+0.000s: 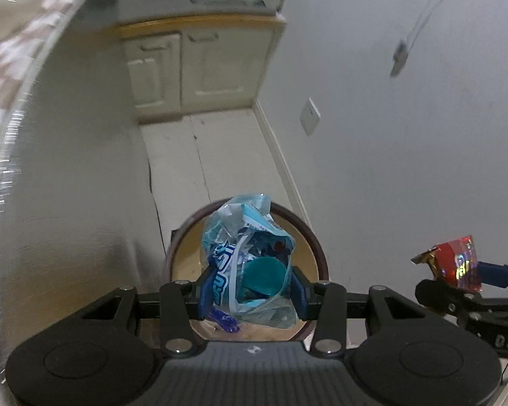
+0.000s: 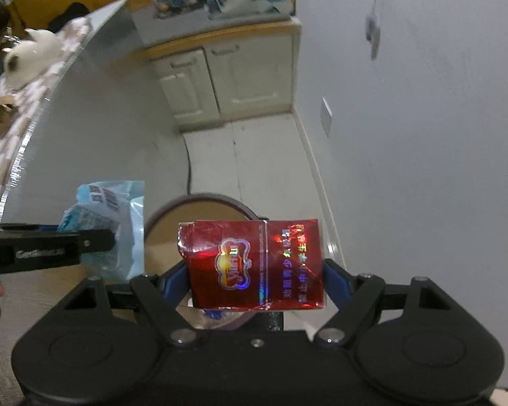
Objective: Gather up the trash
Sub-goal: 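Open both tools to drop the wrapper and red packet into the bin, then lift both tools away from the bin back toward the table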
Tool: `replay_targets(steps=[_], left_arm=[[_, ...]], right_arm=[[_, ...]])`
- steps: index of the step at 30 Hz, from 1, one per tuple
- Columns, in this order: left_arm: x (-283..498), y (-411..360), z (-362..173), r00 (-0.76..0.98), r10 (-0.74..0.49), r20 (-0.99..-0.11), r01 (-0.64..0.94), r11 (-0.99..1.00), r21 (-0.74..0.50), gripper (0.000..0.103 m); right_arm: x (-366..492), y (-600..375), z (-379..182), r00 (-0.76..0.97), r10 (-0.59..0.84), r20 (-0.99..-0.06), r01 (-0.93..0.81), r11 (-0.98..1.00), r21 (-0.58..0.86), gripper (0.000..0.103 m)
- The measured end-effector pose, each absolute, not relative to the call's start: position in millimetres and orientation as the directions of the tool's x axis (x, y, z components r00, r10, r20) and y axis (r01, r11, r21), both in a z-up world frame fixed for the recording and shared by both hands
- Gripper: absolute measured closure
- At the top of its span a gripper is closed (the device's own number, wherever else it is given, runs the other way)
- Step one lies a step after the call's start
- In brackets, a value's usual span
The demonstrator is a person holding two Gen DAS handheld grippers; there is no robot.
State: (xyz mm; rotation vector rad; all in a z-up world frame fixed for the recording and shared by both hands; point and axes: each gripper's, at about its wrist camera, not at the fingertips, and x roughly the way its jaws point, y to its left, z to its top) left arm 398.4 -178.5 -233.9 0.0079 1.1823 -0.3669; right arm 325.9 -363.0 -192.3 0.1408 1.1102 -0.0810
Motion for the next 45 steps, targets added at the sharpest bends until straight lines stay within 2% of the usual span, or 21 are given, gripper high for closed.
replay_targets(steps=[6, 8, 9, 10, 17, 25, 28, 30, 32, 45], left_arm=[[428, -192, -279, 0.289, -0.272, -0.918, 0.305, 0.935, -0.182, 0.054], [437, -192, -294, 0.274, -0.263, -0.925, 0.295, 0.939, -0.179, 0.037], [440, -191, -300, 0.269, -0.245, -0.931, 0.288, 0.943, -0.165, 0.025], [442, -191, -305, 0.266, -0.228, -0.937, 0.286, 0.947, -0.149, 0.023], [445, -171, -323, 0.229, -0.182, -0.956, 0.254, 0.959, -0.122, 0.021], [437, -142, -335, 0.209, -0.114, -0.971, 0.154, 0.985, -0.083, 0.005], [436, -134, -339, 0.196, -0.089, -0.977, 0.137, 0.989, -0.062, 0.001], [434, -132, -340, 0.187, -0.085, -0.979, 0.137, 0.989, -0.06, 0.0], [432, -132, -340, 0.186, -0.082, -0.979, 0.143, 0.988, -0.055, 0.0], [421, -138, -336, 0.192, -0.069, -0.979, 0.175, 0.984, -0.035, 0.0]], right_arm=[[337, -369, -227, 0.394, 0.025, -0.919, 0.177, 0.979, 0.103, 0.022], [342, -368, -237, 0.386, 0.035, -0.922, 0.176, 0.978, 0.111, 0.022], [344, -368, -243, 0.381, 0.041, -0.924, 0.173, 0.978, 0.114, 0.022], [347, -367, -249, 0.375, 0.044, -0.926, 0.171, 0.978, 0.116, 0.022], [366, -358, -288, 0.319, 0.092, -0.943, 0.142, 0.979, 0.144, 0.021], [394, -335, -329, 0.256, 0.175, -0.951, 0.037, 0.981, 0.19, 0.019], [398, -330, -342, 0.236, 0.189, -0.953, 0.038, 0.978, 0.203, 0.011], [398, -332, -347, 0.223, 0.176, -0.959, 0.055, 0.98, 0.193, 0.002], [395, -333, -349, 0.223, 0.175, -0.959, 0.051, 0.98, 0.191, 0.0], [376, -346, -333, 0.235, 0.154, -0.96, 0.024, 0.986, 0.164, 0.0]])
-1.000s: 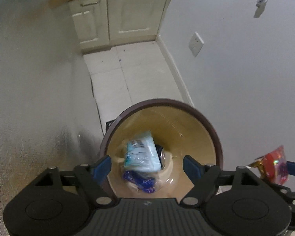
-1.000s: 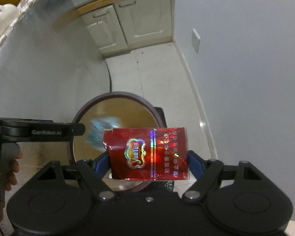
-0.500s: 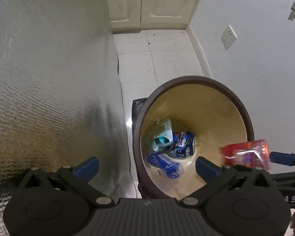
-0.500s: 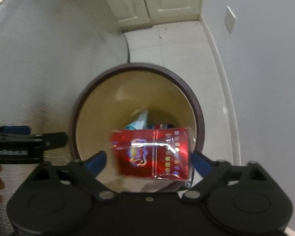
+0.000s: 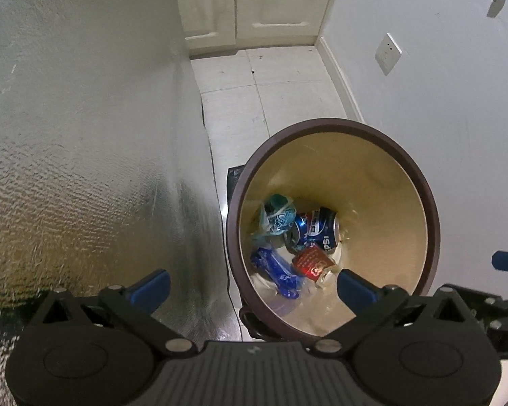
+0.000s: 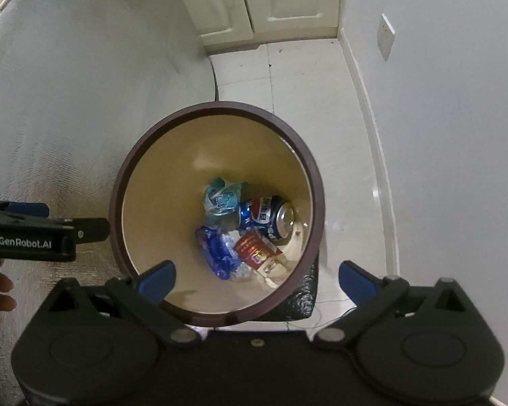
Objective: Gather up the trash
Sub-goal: 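Lift both tools away from the bin back toward the table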
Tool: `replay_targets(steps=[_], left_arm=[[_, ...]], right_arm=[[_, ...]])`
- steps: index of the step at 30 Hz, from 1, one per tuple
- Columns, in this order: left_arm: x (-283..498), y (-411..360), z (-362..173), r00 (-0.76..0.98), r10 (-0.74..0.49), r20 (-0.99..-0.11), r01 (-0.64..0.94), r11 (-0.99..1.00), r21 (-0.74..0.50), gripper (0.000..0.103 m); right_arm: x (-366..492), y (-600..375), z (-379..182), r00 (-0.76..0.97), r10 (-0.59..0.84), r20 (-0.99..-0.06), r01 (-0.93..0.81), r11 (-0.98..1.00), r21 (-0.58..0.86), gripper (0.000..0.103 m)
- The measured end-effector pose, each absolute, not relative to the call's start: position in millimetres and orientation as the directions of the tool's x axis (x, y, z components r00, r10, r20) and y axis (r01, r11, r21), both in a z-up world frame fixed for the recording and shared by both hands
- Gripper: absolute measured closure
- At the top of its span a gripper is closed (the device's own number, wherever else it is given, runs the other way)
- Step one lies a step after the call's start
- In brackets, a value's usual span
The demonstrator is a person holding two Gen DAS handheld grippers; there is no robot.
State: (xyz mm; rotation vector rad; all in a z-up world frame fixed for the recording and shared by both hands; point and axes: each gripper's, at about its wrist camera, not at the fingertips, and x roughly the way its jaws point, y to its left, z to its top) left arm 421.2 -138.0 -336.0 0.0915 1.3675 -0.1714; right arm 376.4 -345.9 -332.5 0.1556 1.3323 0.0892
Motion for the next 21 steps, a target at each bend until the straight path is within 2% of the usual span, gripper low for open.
replay_targets(steps=[21], left_arm=[[390, -145, -296, 0.236, -0.083, -0.968, 0.195, 0.98, -0.037, 0.0]], right_arm=[[356, -365, -297, 0.29, 0.093, -0.953, 0.04, 0.993, 0.109, 0.0]])
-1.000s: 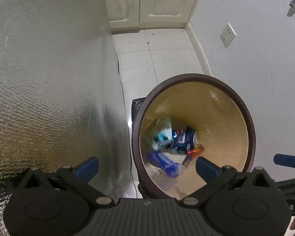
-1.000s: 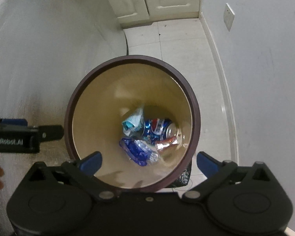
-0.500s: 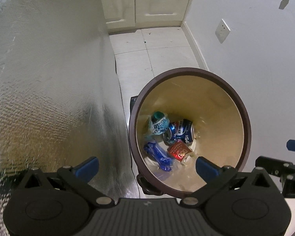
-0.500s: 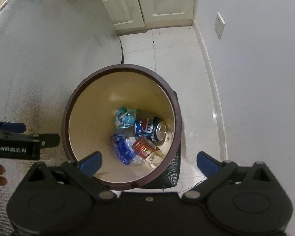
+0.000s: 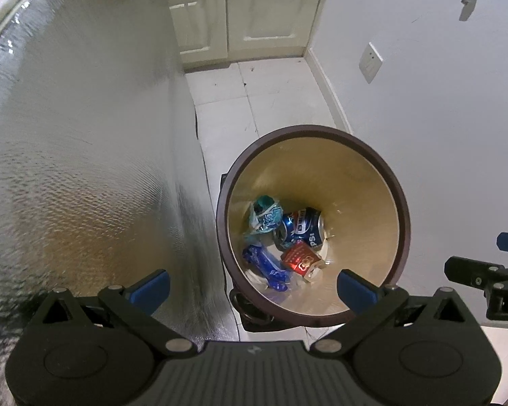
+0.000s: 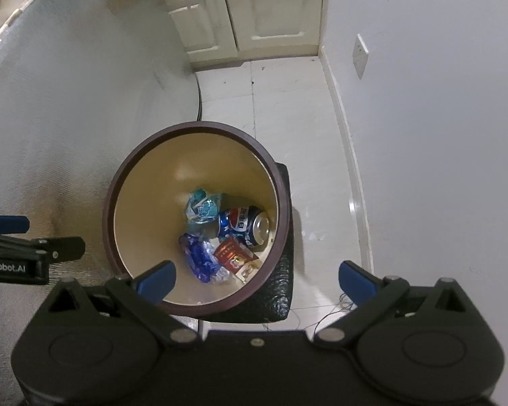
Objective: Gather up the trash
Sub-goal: 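Lift both tools away from the bin back toward the table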
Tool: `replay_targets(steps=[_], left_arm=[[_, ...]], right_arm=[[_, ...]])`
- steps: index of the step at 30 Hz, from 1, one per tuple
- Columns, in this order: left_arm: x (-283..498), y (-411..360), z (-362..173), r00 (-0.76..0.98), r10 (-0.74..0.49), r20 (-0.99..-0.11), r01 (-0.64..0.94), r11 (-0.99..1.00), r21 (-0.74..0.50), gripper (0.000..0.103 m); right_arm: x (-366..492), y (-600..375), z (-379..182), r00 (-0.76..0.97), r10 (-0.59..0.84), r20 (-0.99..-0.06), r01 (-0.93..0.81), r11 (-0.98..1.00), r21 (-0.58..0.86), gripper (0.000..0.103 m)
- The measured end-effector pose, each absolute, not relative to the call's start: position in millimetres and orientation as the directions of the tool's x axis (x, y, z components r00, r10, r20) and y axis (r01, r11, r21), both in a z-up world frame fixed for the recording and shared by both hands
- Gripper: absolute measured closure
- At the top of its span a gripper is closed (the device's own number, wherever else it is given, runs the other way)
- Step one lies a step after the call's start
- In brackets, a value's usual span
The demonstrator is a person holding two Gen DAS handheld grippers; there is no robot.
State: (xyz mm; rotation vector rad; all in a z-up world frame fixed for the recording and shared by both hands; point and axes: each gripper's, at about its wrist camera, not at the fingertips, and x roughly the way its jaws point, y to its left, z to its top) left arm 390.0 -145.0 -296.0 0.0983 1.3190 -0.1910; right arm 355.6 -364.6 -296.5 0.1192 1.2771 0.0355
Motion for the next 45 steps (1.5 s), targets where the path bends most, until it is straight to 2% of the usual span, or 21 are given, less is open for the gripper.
replay_targets(steps=[26, 45], left_arm=[[304, -144, -201, 0.39, -0.168, -0.905, 0.241, 0.967, -0.076, 0.0], [247, -89, -119, 0.552, -0.246, -0.797, 0.246, 0.961, -0.126, 0.0]], right_arm=[[275, -377, -204, 0.436, 0.03, -0.9, 0.065, 0.996, 0.064, 0.0], [218, -338, -117, 0.624, 0.013, -0.782, 0.054, 0.997, 0.06, 0.0]])
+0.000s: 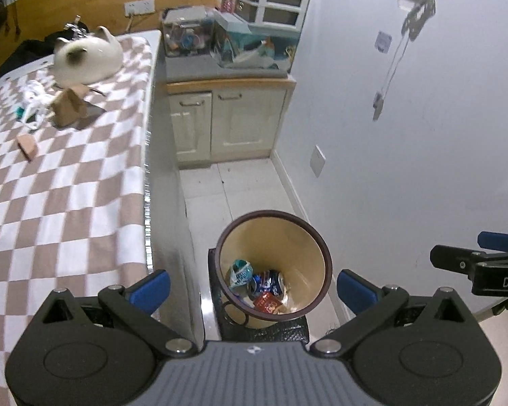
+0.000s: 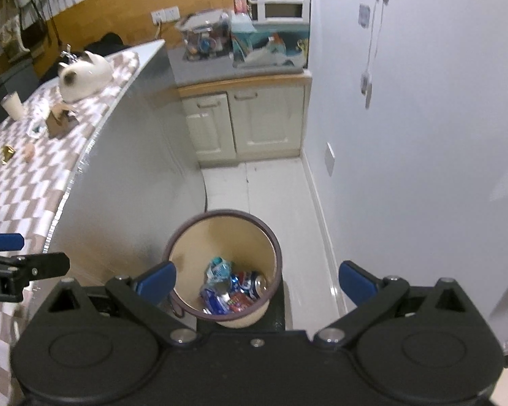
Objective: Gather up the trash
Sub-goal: 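Lift both tools away from the bin back toward the table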
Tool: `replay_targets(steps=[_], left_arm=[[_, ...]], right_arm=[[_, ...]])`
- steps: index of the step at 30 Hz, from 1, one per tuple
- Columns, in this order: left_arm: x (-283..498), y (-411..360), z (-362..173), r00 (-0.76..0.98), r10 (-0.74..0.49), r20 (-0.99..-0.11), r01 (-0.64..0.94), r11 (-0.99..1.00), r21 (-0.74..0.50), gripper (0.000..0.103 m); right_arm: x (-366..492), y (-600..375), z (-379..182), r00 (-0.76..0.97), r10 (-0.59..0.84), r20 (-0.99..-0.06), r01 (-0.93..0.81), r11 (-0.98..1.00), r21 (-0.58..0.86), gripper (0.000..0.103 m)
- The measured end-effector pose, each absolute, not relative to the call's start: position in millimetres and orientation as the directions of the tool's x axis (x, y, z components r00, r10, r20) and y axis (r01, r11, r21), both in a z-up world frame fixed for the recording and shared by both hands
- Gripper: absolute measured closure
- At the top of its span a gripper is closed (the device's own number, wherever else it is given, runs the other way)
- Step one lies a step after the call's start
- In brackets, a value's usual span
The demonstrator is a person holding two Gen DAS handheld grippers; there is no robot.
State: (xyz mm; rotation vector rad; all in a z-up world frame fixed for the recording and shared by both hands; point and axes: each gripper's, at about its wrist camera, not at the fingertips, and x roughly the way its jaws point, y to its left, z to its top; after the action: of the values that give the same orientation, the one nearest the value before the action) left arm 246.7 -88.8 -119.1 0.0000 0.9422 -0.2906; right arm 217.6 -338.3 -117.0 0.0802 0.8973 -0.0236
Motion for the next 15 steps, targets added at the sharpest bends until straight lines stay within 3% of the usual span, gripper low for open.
replay_targets(steps=[15], left_arm=[[198, 6, -71, 0.666, -0.249, -0.703, 0.205, 0.968, -0.148, 0.0]], right_arm=[[178, -258, -73, 0.727, 0.026, -0.686, 0.028, 0.997, 0.067, 0.0]])
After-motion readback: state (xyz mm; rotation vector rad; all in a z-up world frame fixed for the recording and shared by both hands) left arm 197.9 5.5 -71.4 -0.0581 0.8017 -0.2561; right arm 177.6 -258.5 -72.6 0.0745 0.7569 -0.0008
